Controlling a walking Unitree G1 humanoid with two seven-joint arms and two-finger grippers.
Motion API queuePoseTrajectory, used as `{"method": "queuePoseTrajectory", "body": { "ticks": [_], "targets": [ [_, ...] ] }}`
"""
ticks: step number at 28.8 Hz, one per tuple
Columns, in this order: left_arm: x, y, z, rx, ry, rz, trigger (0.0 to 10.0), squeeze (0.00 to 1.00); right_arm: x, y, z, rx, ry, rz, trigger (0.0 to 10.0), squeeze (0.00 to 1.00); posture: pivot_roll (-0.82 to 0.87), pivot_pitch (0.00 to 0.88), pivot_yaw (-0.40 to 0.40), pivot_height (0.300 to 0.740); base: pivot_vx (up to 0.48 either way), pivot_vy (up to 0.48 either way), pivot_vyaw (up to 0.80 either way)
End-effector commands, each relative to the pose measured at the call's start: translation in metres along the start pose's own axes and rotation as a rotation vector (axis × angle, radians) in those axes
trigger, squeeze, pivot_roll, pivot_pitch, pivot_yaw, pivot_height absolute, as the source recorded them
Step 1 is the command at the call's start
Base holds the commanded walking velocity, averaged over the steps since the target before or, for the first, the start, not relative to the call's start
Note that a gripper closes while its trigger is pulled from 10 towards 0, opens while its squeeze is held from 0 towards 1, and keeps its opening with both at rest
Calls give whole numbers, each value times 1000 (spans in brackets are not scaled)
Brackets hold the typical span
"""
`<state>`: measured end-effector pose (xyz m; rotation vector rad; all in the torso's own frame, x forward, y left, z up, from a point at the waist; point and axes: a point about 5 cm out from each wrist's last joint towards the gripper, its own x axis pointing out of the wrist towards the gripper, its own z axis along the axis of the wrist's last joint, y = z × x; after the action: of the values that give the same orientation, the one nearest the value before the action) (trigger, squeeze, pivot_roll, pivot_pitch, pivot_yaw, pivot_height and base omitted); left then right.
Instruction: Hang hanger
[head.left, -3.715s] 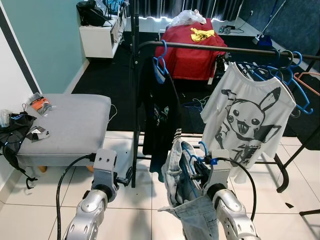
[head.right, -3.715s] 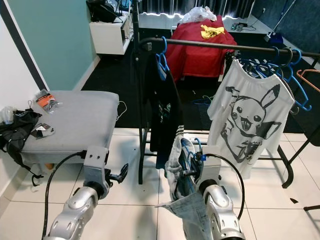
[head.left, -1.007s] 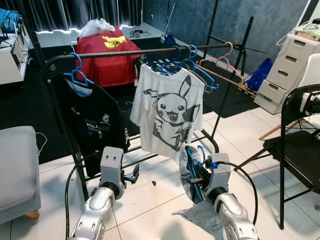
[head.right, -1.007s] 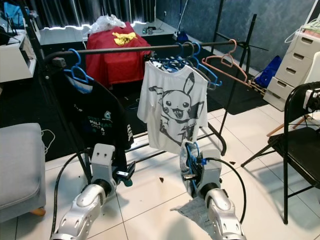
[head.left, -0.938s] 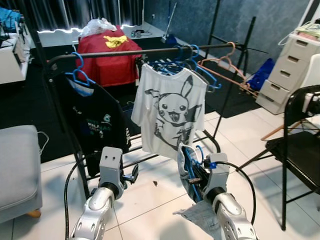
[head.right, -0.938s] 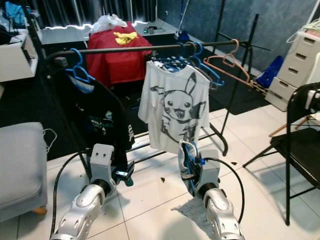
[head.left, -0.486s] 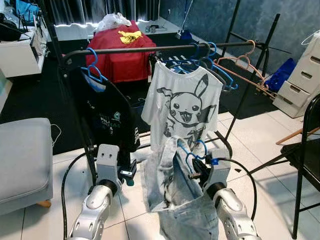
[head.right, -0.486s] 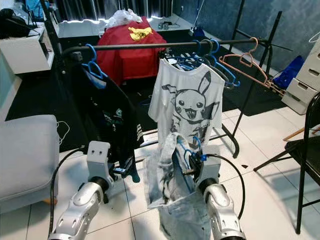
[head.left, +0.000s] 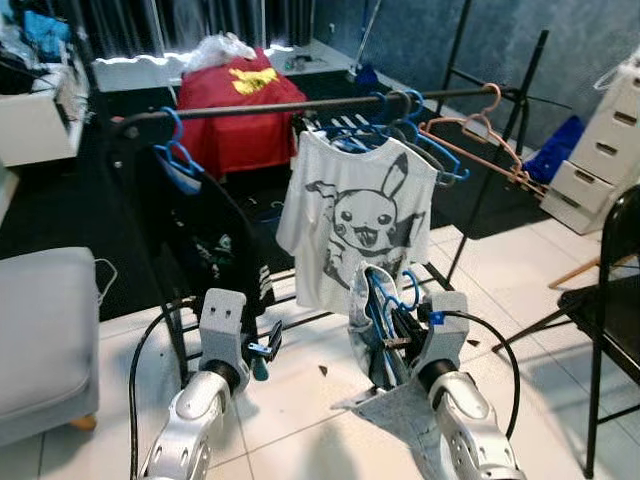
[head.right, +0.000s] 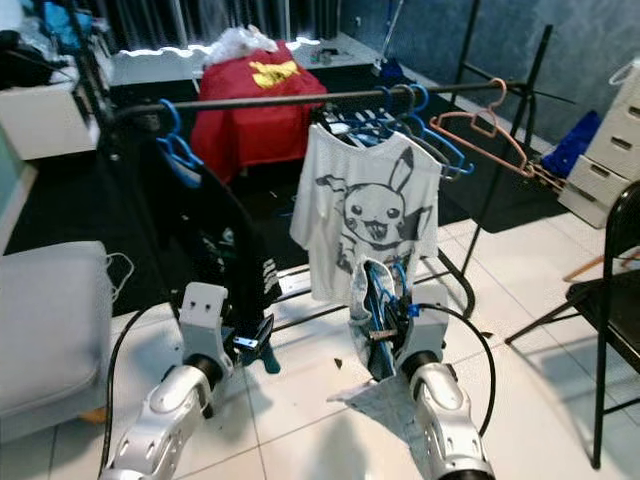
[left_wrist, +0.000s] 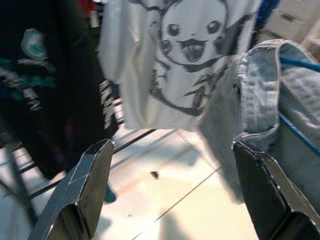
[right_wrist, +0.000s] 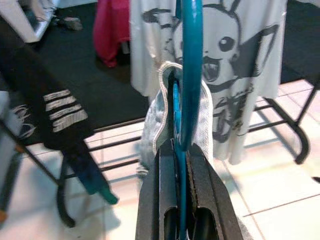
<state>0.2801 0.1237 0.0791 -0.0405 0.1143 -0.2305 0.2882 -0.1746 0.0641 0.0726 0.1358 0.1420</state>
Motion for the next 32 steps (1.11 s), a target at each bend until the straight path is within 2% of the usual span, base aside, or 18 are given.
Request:
{"method": "queuePoseTrajectory", "body": {
  "ticks": [1,20,22,24,26,29,30,31,32],
  "targets": [
    [-3,1,-1,-8,-4,1,10000,0,3,4,9,-4,-56,19,10000,0,-3,21,-24,740,300,0,0],
    [-5,2,-1,-4,-8,-7,10000,0,3,2,15,-16,-79,24,10000,0,0,22,-24,740,317,0,0],
    [-6,4,-2,2,-3,-5,10000,0,6,-6,25,-39,-86,35,10000,0,-2,20,-20,740,319,0,0],
    [-6,4,-2,2,-3,-5,10000,0,6,-6,25,-39,-86,35,10000,0,-2,20,-20,740,319,0,0],
    [-6,7,-2,7,0,1,10000,0,10,-18,41,-42,-78,47,10000,0,-6,18,-15,740,313,0,0],
    [-6,8,-2,12,2,3,10000,0,12,-22,49,-42,-84,56,10000,0,-7,14,-13,740,311,0,0],
    [-6,10,-3,18,5,9,10000,0,15,-26,64,-56,-102,92,10000,0,-8,12,-12,740,307,0,0],
    [-6,10,-3,18,5,9,10000,0,15,-26,64,-56,-102,92,10000,0,-8,12,-12,740,307,0,0],
    [-7,13,-4,23,8,13,10000,0,18,-27,82,-68,-131,147,10000,0,-10,8,-8,740,304,0,0]
  ]
}}
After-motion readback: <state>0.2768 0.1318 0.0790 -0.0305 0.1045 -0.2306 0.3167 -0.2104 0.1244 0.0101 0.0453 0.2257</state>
